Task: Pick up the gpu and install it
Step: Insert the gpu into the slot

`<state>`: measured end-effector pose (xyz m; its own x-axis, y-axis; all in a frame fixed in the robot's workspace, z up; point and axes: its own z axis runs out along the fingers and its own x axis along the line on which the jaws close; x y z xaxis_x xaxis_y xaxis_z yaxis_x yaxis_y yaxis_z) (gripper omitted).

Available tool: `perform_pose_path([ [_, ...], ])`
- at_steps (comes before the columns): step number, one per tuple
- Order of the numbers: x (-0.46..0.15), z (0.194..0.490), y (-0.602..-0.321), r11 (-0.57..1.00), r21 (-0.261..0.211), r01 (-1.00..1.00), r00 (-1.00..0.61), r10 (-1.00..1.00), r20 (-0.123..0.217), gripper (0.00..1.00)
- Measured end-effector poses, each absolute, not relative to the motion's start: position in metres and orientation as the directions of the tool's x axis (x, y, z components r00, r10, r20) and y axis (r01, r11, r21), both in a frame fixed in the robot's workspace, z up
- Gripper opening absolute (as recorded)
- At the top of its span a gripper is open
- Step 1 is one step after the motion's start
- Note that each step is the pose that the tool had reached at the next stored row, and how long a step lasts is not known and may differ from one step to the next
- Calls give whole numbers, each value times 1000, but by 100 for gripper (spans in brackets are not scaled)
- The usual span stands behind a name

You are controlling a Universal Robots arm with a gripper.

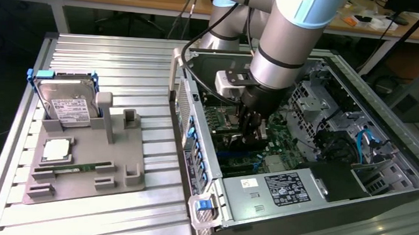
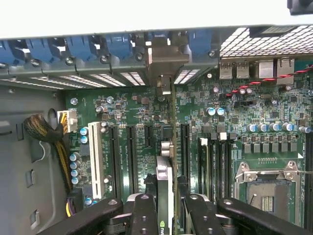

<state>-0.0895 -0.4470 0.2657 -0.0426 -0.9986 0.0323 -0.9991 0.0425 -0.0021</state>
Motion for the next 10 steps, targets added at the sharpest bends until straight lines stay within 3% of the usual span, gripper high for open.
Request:
perform_pose_path([
  [10, -90, 261, -444, 39, -2, -999, -39, -999, 32, 27],
])
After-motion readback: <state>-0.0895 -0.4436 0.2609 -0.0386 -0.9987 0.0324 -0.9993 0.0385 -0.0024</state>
